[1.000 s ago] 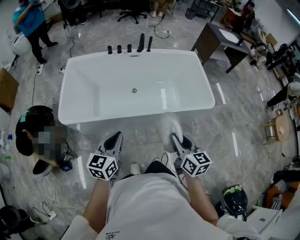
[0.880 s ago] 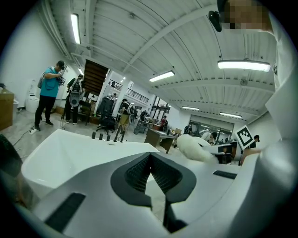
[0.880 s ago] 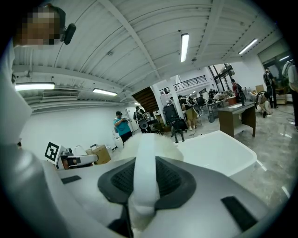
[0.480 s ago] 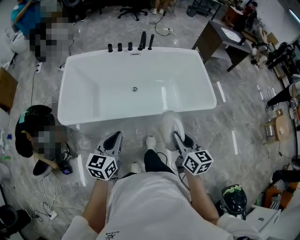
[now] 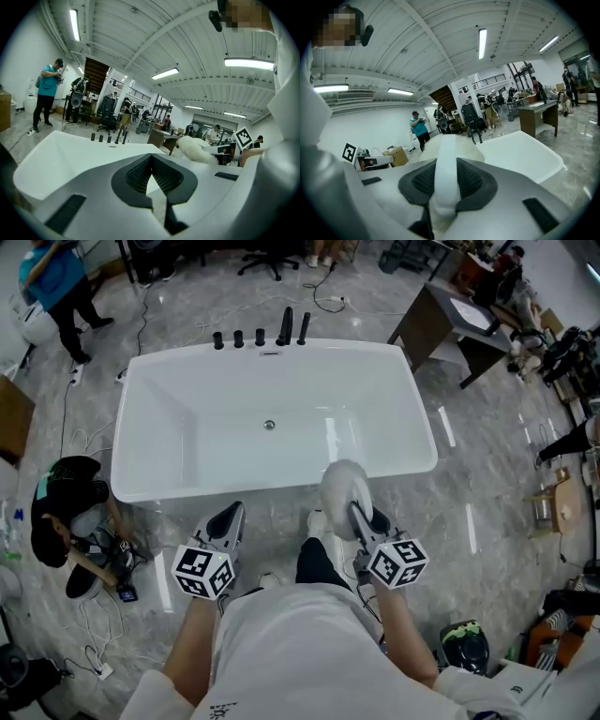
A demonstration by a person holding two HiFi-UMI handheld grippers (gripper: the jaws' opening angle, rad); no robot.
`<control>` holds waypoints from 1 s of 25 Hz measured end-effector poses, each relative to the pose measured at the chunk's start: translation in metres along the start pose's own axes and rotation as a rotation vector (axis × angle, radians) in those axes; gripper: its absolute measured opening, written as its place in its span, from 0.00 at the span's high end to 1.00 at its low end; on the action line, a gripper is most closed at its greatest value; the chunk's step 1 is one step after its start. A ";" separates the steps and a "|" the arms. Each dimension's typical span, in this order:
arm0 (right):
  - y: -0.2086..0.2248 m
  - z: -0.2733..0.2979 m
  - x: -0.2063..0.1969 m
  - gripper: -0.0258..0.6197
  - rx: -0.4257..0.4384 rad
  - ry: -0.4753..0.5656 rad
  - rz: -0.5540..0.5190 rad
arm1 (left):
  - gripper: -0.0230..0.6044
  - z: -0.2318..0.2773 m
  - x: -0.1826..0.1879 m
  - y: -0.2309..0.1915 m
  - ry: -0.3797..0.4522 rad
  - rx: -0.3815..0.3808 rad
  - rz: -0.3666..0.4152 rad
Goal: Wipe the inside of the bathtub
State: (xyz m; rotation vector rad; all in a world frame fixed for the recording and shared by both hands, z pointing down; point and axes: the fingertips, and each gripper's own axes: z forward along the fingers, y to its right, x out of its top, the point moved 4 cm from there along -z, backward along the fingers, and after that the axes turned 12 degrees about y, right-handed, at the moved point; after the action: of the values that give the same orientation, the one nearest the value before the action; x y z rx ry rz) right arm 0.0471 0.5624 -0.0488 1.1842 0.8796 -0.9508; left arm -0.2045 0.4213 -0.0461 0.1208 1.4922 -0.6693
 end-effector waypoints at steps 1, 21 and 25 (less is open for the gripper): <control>0.006 0.006 0.002 0.81 0.003 -0.002 0.000 | 0.96 0.007 0.001 -0.001 -0.003 0.005 0.000; 0.191 0.151 0.058 0.81 0.133 -0.107 0.028 | 0.96 0.236 0.015 0.024 -0.052 0.063 0.017; 0.227 0.170 0.063 0.81 0.144 -0.132 0.043 | 0.96 0.278 0.015 0.032 -0.072 0.062 0.019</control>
State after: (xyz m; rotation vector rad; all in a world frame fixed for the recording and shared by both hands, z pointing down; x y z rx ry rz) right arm 0.2916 0.4124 -0.0021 1.2425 0.6875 -1.0590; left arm 0.0536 0.3114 -0.0403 0.1562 1.3998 -0.6975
